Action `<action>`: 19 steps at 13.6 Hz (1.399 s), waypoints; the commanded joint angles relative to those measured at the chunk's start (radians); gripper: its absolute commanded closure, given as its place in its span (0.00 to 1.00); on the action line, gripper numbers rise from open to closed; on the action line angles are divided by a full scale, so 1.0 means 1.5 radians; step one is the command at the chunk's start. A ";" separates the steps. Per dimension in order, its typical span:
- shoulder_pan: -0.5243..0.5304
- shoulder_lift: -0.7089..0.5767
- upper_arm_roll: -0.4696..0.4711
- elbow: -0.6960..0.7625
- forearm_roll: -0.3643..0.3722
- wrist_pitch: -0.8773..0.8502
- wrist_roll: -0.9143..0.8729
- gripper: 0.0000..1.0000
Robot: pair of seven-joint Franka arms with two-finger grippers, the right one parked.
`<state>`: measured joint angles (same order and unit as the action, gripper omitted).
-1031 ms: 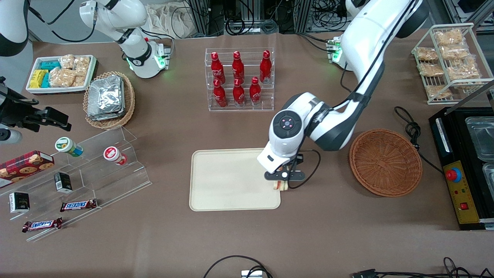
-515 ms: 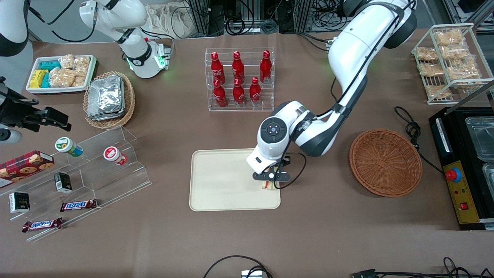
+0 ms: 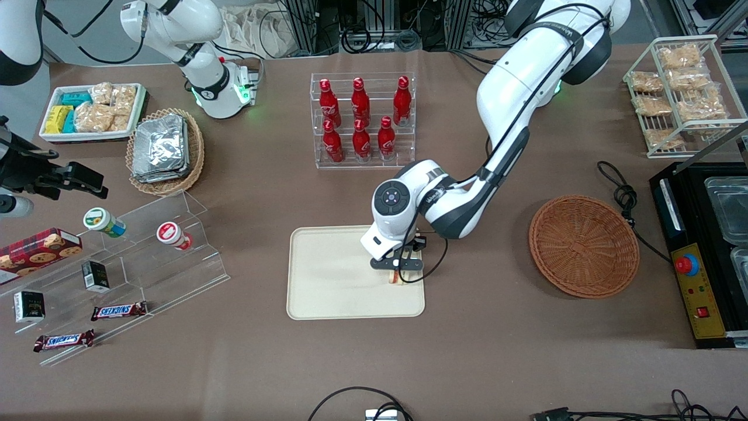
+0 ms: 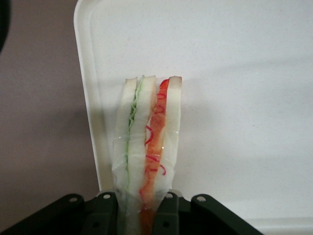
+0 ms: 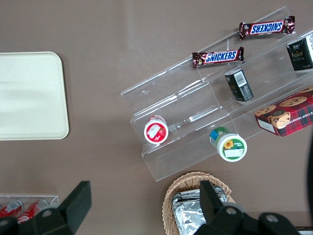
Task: Place sandwich from basket to tray
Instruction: 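Open the left gripper to release the sandwich and lift away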
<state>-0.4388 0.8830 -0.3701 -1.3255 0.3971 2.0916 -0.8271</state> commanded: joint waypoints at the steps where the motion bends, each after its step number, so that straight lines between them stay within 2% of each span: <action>1: -0.009 0.020 0.004 0.024 0.012 0.004 -0.015 0.91; 4: -0.009 0.022 0.005 0.024 0.012 0.006 -0.020 0.40; 7: -0.008 0.018 0.005 0.028 0.012 0.007 -0.109 0.00; 13: 0.022 -0.015 0.009 0.059 0.010 -0.009 -0.128 0.00; 19: 0.096 -0.116 0.011 0.065 0.006 -0.122 -0.136 0.00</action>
<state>-0.3250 0.7768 -0.3519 -1.2108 0.3991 1.9542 -1.0177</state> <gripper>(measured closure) 0.000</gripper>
